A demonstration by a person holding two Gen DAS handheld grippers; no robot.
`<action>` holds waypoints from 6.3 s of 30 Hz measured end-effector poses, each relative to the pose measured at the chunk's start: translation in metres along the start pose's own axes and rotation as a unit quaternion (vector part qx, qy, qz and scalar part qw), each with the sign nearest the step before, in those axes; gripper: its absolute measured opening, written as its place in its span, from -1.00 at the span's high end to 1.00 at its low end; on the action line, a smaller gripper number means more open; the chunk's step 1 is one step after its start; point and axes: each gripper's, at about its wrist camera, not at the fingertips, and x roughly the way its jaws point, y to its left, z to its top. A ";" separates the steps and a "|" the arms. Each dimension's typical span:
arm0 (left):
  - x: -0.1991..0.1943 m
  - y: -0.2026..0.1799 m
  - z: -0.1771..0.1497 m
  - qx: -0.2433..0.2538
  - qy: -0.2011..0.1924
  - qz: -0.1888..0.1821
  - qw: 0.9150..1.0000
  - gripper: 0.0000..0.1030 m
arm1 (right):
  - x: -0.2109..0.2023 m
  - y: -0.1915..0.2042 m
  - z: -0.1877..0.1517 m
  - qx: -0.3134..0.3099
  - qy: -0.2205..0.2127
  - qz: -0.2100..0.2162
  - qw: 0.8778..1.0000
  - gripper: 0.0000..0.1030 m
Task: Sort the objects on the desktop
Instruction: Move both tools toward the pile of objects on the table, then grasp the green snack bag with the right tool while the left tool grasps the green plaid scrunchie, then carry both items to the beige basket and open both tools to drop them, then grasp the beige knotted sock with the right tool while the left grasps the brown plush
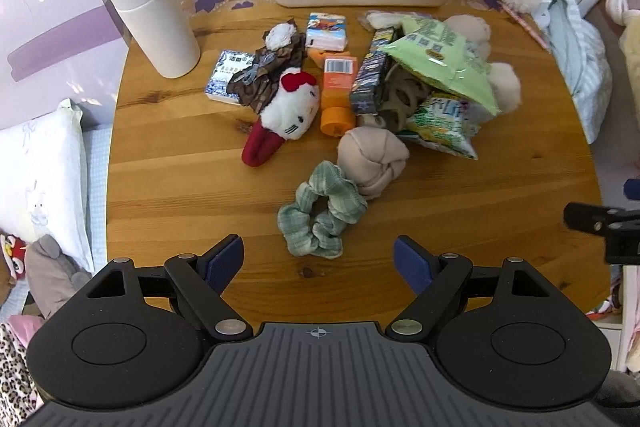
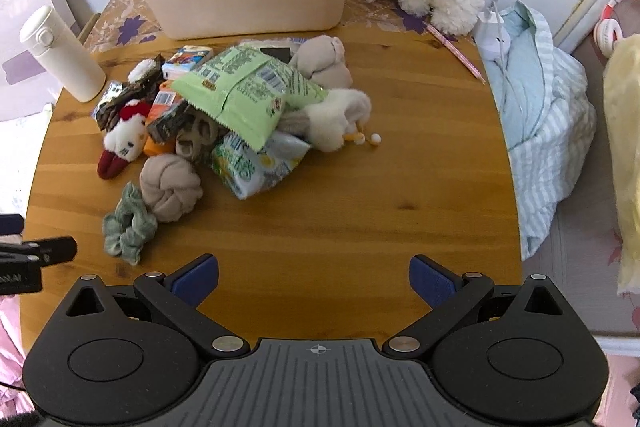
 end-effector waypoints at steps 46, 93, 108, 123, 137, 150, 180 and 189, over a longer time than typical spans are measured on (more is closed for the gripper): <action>0.138 -0.014 -0.014 0.059 0.029 -0.001 0.998 -0.61 | 0.111 0.062 0.111 -0.372 -0.101 0.068 0.920 -1.00; 0.079 0.035 0.020 0.047 -0.141 -0.012 0.989 0.63 | 0.069 0.015 0.134 -0.299 -0.174 0.096 0.933 -0.10; 0.032 0.020 0.142 0.078 -0.240 -0.014 0.968 0.63 | 0.057 0.017 0.208 -0.242 -0.240 0.059 0.938 -0.09; 0.087 -0.009 0.265 0.079 -0.214 0.021 0.973 0.63 | 0.110 0.021 0.283 -0.160 -0.236 0.023 0.958 -0.10; 0.151 -0.018 0.291 0.091 -0.139 0.013 0.986 0.33 | 0.159 0.045 0.299 -0.170 -0.207 0.011 0.963 -0.40; 0.129 -0.002 0.284 0.075 -0.160 -0.003 0.984 -0.60 | 0.113 0.024 0.291 -0.167 -0.238 0.008 0.957 -1.00; 0.079 0.049 0.161 0.143 -0.138 -0.028 0.980 -0.61 | 0.077 -0.049 0.150 -0.135 -0.201 0.002 0.970 -1.00; 0.105 0.049 0.146 0.144 -0.102 -0.033 0.984 -0.61 | 0.109 -0.048 0.132 -0.126 -0.168 0.026 0.977 -1.00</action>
